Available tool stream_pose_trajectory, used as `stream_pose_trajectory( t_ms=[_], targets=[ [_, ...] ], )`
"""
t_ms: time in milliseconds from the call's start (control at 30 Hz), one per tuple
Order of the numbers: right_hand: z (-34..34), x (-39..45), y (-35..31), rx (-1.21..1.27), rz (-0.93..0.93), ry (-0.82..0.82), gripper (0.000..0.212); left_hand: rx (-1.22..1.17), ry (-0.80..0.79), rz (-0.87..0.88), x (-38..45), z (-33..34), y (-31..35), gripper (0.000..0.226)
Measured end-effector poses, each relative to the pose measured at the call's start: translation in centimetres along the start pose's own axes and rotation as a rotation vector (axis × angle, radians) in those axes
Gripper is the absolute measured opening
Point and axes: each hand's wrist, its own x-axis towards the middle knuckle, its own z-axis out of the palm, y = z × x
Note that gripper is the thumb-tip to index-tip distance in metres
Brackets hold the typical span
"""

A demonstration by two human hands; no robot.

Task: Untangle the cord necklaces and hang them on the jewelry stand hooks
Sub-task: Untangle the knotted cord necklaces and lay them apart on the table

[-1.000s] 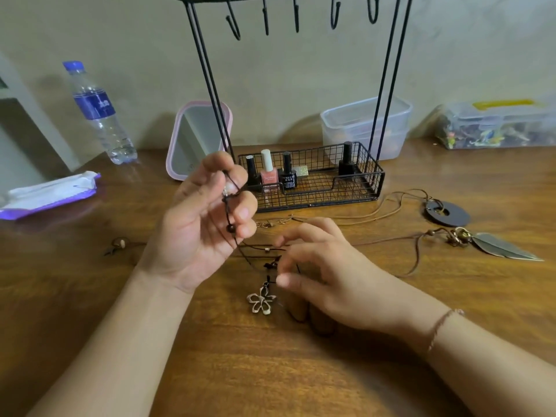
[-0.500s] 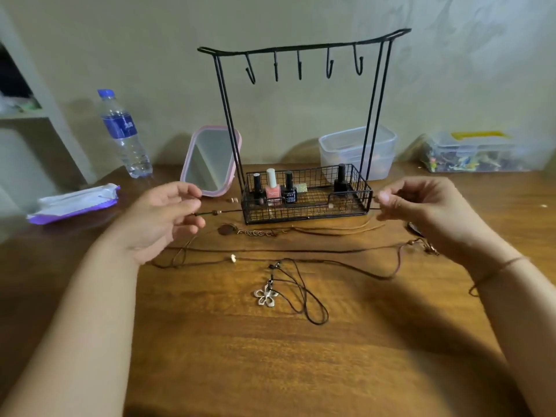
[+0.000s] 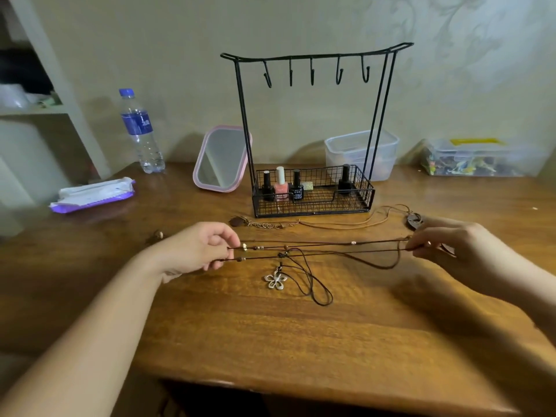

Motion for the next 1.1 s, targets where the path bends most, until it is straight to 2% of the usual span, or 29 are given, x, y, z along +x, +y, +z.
stream_pose_trajectory(
  t_ms=[133, 233, 300, 433, 567, 633, 700, 800, 933, 967, 1033, 1100],
  targets=[
    [0.3, -1.7, -0.4, 0.026, 0.017, 0.053, 0.012, 0.019, 0.147, 0.0, -0.1, 1.5, -0.5, 0.011],
    [1.1, -2.2, -0.4, 0.009, 0.081, 0.015, 0.037, 0.118, 0.336, 0.014, 0.0, 3.0, -0.5, 0.01],
    [1.6, -2.2, -0.1, -0.014, 0.104, -0.009, 0.042, 0.261, 0.425, 0.07, 0.0, 3.9, -0.4, 0.01],
    [2.2, -1.9, 0.0, -0.088, 0.166, -0.075, 0.039, 0.451, 0.497, 0.226, 0.1, 4.9, -0.5, 0.007],
    [2.0, -1.6, -3.1, -0.131, 0.129, -0.014, 0.036, 0.599, 0.563, 0.305, -0.8, 5.3, 0.0, 0.009],
    [2.4, -0.9, -5.8, -0.087, 0.033, -0.098, 0.035, 0.553, 0.522, 0.445, -1.8, 5.8, 0.6, 0.005],
    [3.8, 0.1, -8.3, -0.119, -0.079, -0.225, 0.039, 0.535, 0.378, 0.538, -2.6, 6.6, 1.1, 0.011],
    [5.9, 1.3, -10.2, -0.099, -0.079, -0.26, 0.03, 0.595, 0.235, 0.537, -3.0, 7.8, 1.3, 0.025],
    [6.4, 1.7, -10.3, -0.06, -0.042, -0.292, 0.006, 0.563, 0.265, 0.499, -2.4, 8.2, 0.8, 0.025],
    [6.1, 1.5, -10.1, 0.004, -0.05, -0.317, 0.01, 0.551, 0.276, 0.504, -2.2, 8.2, 0.7, 0.022],
    [5.0, 1.5, -9.9, 0.314, -0.008, -0.293, 0.016, 0.549, 0.267, 0.515, -2.1, 8.2, 0.6, 0.018],
    [3.5, 2.0, -10.0, 0.722, 0.059, -0.147, 0.011, 0.581, 0.24, 0.557, -2.2, 8.1, 0.5, 0.015]
  ],
)
